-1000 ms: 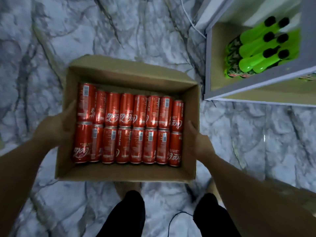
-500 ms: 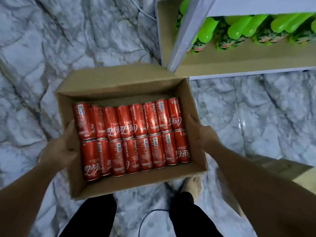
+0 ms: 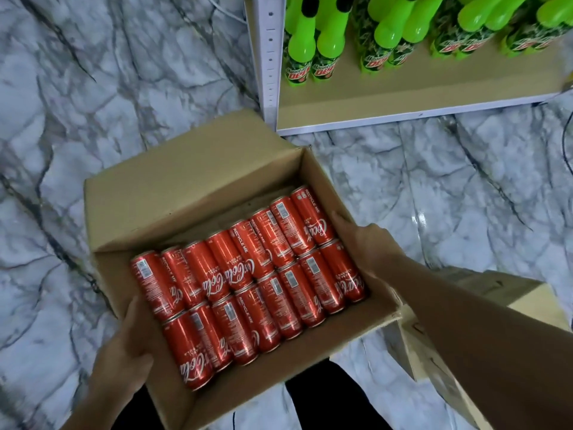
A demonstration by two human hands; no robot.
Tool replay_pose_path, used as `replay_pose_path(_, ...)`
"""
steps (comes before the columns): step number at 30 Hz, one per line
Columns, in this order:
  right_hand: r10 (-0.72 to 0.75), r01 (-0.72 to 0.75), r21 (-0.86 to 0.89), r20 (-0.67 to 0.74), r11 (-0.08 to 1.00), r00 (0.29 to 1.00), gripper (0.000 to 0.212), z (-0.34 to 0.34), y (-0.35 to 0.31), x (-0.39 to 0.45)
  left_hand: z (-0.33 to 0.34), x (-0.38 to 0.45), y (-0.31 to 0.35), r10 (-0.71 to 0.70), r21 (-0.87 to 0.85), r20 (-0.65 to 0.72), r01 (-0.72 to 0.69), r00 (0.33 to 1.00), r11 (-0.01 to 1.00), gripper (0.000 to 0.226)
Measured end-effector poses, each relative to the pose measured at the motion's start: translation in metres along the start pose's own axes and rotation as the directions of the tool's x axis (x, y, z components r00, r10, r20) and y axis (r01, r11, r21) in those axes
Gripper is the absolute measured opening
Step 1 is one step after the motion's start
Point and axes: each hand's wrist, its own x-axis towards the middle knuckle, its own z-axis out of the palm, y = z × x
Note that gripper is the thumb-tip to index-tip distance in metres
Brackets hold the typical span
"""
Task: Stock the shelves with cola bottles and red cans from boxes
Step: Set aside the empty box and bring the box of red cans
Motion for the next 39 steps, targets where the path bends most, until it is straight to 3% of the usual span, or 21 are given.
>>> replay_pose_path(5,0.019,-0.020,0.031,0.038,0.999,0.999,0.086,0.015,0.008,-0.026,-0.004,-0.030,0.006,-0.007,0.042,-0.001,0.007,1.000,0.999,0.113)
replay_pose_path(9,0.000,0.000,-0.008,0.052,1.000,0.999,0.080,0.016,0.008,-0.054,-0.008,-0.045,0.007,-0.043,0.009,0.048,0.043,0.998,0.999,0.117)
replay_pose_path(14,0.063,-0.072,0.073,0.125,0.995,0.990,0.066,0.007,0.007,-0.103,-0.014,-0.051,0.017,-0.114,0.196,0.100,0.093,0.988,0.976,0.116)
replay_pose_path(18,0.100,-0.123,0.134,0.170,0.983,0.980,0.065,-0.005,0.011,-0.129,-0.022,-0.041,0.049,-0.142,0.231,0.158,0.104,0.977,0.967,0.110)
replay_pose_path(25,0.205,-0.235,0.210,0.156,0.949,0.966,0.056,-0.018,0.044,-0.132,-0.020,0.004,0.111,-0.056,0.195,0.193,0.017,0.980,0.981,0.106)
replay_pose_path(29,0.232,-0.258,0.180,0.153,0.949,0.961,0.060,-0.037,0.068,-0.121,-0.015,0.031,0.153,-0.051,0.286,0.169,0.001,0.984,0.958,0.106)
replay_pose_path(32,0.255,-0.271,0.135,0.128,0.953,0.959,0.058,-0.046,0.090,-0.106,-0.011,0.058,0.198,-0.055,0.206,0.147,0.024,0.988,0.978,0.107)
replay_pose_path(33,0.251,-0.266,0.167,0.106,0.949,0.962,0.059,-0.046,0.097,-0.100,-0.011,0.071,0.213,-0.106,0.129,0.123,0.090,0.987,0.988,0.107)
replay_pose_path(36,0.241,-0.245,0.295,0.049,0.924,0.969,0.061,-0.040,0.114,-0.085,-0.011,0.110,0.245,-0.109,0.149,0.131,0.089,0.985,0.985,0.103)
replay_pose_path(38,0.277,-0.273,0.316,0.034,0.909,0.960,0.062,-0.039,0.122,-0.072,-0.009,0.125,0.270,-0.098,0.082,0.030,0.095,0.995,0.992,0.103)
replay_pose_path(39,0.291,-0.283,0.312,0.022,0.907,0.956,0.064,-0.040,0.126,-0.065,-0.010,0.134,0.280,-0.143,-0.020,0.049,0.144,0.989,0.989,0.103)
